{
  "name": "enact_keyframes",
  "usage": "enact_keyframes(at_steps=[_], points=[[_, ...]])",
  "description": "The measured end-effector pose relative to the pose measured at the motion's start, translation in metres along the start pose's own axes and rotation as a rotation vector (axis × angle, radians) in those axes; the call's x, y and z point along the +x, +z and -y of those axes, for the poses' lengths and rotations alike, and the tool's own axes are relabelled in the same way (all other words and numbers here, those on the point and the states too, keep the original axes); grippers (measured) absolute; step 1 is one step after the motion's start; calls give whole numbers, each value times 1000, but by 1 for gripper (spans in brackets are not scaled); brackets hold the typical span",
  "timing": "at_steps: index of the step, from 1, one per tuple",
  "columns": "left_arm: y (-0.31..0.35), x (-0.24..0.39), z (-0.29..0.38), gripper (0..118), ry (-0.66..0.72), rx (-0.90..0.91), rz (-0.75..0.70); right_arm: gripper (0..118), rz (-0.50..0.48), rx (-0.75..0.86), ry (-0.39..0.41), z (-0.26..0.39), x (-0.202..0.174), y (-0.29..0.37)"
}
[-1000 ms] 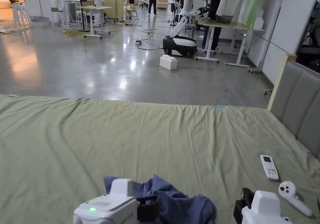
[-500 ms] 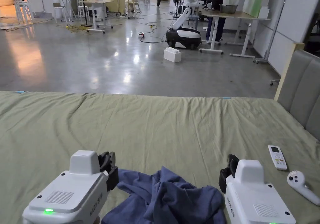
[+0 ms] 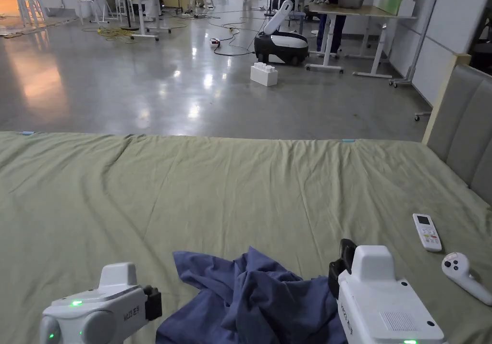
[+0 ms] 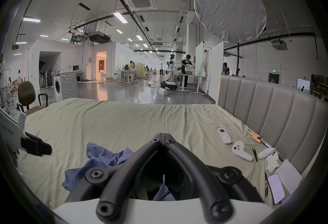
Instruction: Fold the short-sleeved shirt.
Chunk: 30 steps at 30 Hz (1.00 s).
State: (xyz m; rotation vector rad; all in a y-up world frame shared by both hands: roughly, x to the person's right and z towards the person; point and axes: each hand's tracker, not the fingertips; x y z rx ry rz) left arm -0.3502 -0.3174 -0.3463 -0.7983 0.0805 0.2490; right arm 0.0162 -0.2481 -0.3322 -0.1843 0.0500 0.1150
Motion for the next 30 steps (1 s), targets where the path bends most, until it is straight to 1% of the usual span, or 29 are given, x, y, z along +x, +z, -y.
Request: enact_keyframes(at_steps=[1,2,3,5,8,11,13,14,15,16,18,20,22,24,25,26,27,28,29,30], points=[[-13,-2,1,50,-10,-72,10,1,1,-8,1,3,1,-1],[-25,-4,3,68,-1,-131,16,1,1,-16,3,6,2,-1],[-33,-4,6,78,7,-143,3,1,1,-24,6,9,3,-2],[-45,-4,11,78,17,-153,18,1,8,-43,15,16,4,-3],[-57,-2,21,79,22,-231,-3,1,16,-72,8,25,9,-4],[-64,1,32,78,-13,-263,-27,1,27,-97,5,32,13,-5],[-69,4,38,78,-23,-251,-49,1,30,-109,3,36,16,-6],[-71,7,40,76,-34,-250,-58,1,33,-116,5,38,17,-7],[-72,10,42,72,-60,-247,-79,1,34,-122,6,40,18,-7],[-73,15,45,62,-112,-234,-114,1,36,-126,5,42,19,-7],[-72,27,50,52,-182,-209,-129,1,46,-124,-2,46,22,-7],[-74,41,57,35,-270,-198,-141,1,52,-137,-12,49,25,-8],[-76,49,62,19,-306,-208,-142,1,49,-168,-27,54,29,-12],[-76,49,63,13,-336,-208,-140,1,51,-201,-43,60,34,-17],[-74,47,62,9,-377,-214,-116,1,46,-225,-53,63,37,-20],[-72,46,60,8,-403,-221,-107,1,33,-255,-69,67,39,-23],[-68,45,58,7,-397,-219,-104,1,20,-315,-104,73,41,-26],[-63,40,54,7,-374,-212,-93,1,19,-294,-77,73,43,-31],[-59,37,51,7,-332,-198,-73,4,-2,-356,-82,78,44,-37],[-55,34,49,7,-308,-184,-60,13,-15,-395,-89,81,45,-43]])
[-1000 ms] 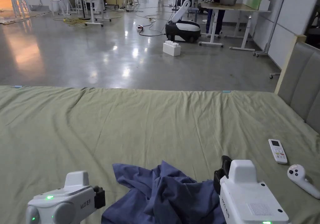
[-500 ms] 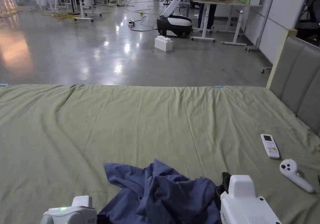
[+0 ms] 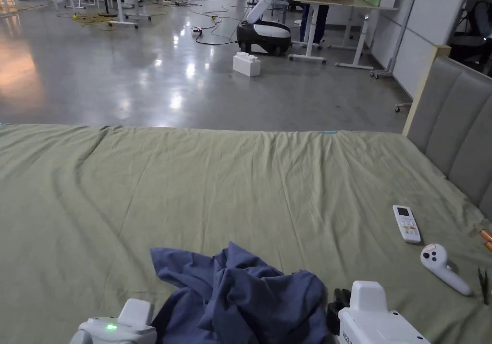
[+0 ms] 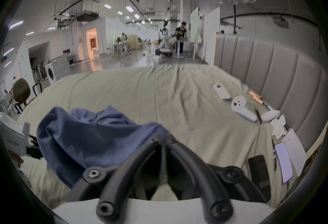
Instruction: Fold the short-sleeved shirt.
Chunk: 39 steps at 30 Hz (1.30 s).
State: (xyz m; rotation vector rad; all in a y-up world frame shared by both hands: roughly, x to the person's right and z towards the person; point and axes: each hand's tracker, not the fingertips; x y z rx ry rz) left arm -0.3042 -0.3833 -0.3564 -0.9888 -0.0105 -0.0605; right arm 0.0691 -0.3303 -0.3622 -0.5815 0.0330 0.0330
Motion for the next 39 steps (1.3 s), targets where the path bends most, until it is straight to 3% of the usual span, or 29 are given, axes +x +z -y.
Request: enact_keyframes(at_steps=[2,3,6,8,12,14,17,24,26,39], points=[[10,-7,-1,7,27,17,19,50,-26,-82,-16,4,3,-19],[14,-10,-1,7,34,26,23,62,-32,-107,-17,5,3,-26],[28,-15,2,7,53,56,16,66,-32,-160,7,10,-2,-46],[34,-19,4,7,73,76,7,66,-52,-253,73,14,-9,-63],[37,-25,9,7,110,86,14,58,-64,-390,155,31,-24,-80],[38,-26,11,7,115,86,15,14,-80,-327,166,38,-32,-74],[40,-29,12,7,129,95,19,8,-76,-306,182,39,-33,-66],[62,-39,-4,7,145,172,26,6,-41,-147,183,14,-24,-31],[74,-45,-14,7,152,203,27,6,26,-83,246,-4,-19,-21],[167,-121,-93,7,199,413,-39,6,36,226,153,-133,11,58]])
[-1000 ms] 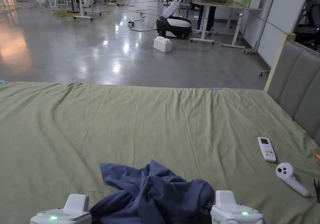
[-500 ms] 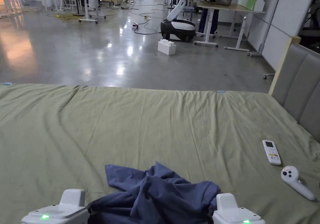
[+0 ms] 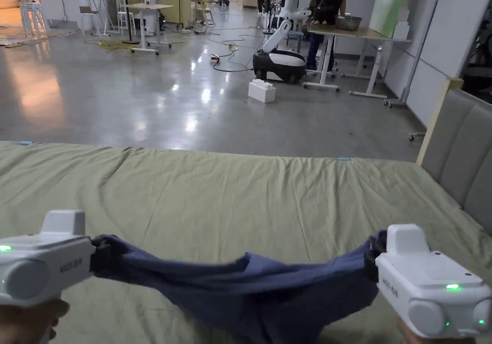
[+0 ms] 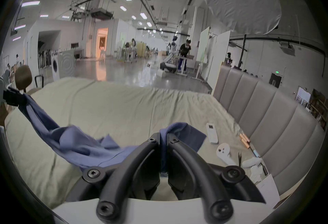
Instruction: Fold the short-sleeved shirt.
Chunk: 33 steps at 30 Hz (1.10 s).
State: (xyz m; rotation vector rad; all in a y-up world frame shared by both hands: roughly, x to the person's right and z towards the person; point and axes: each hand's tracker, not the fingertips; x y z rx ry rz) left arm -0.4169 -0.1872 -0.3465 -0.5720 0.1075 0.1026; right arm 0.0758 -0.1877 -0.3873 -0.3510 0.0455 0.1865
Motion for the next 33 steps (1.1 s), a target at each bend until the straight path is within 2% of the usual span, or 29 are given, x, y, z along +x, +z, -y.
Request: enact_keyframes(at_steps=[6,10,17,21,23,24,33], points=[[26,-21,-56,7,23,101,-14,6,-10,113,-30,-67,9,14],[42,-22,-93,7,19,180,-14,6,-3,221,-5,-112,7,22],[61,-16,-164,7,-3,291,-37,6,2,295,-9,-186,4,18],[57,-16,-196,7,-5,317,-62,6,7,316,-14,-215,-1,4],[48,-19,-213,7,-8,321,-71,6,37,367,59,-230,-10,0],[44,-20,-220,7,-10,325,-77,6,42,363,63,-235,-13,-4],[12,-26,-274,7,0,332,-111,6,66,383,45,-297,-26,-49]])
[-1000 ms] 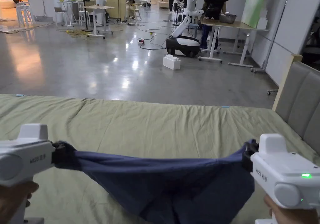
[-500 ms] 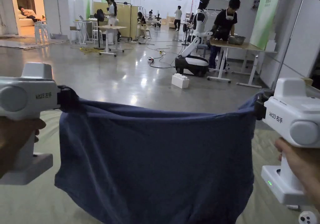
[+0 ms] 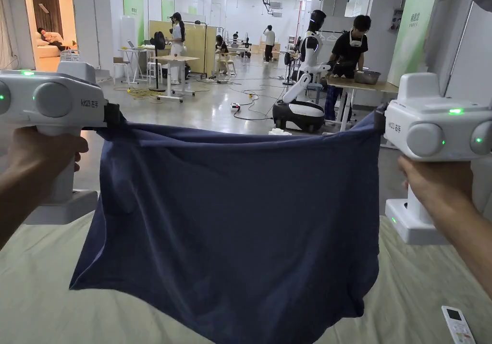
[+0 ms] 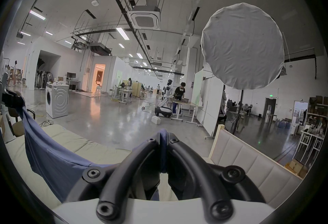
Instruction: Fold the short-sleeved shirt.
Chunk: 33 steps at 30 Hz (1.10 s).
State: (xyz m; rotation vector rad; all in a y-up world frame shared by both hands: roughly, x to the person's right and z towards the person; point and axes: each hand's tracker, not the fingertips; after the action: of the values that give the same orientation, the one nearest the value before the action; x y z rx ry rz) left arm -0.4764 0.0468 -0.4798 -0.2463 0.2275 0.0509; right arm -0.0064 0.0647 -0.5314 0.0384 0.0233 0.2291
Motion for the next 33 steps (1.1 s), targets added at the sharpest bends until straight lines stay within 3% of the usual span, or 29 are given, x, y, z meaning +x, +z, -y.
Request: enact_keyframes(at_steps=[11,18,22,33], points=[[-24,7,-50,7,0,64,-11,6,42,91,25,-49,1,-34],[-16,15,-27,7,-5,69,7,6,33,83,34,-26,3,-22],[-2,14,12,7,2,44,34,6,14,46,29,8,4,4],[91,-2,108,7,40,10,116,6,5,17,110,68,21,135]])
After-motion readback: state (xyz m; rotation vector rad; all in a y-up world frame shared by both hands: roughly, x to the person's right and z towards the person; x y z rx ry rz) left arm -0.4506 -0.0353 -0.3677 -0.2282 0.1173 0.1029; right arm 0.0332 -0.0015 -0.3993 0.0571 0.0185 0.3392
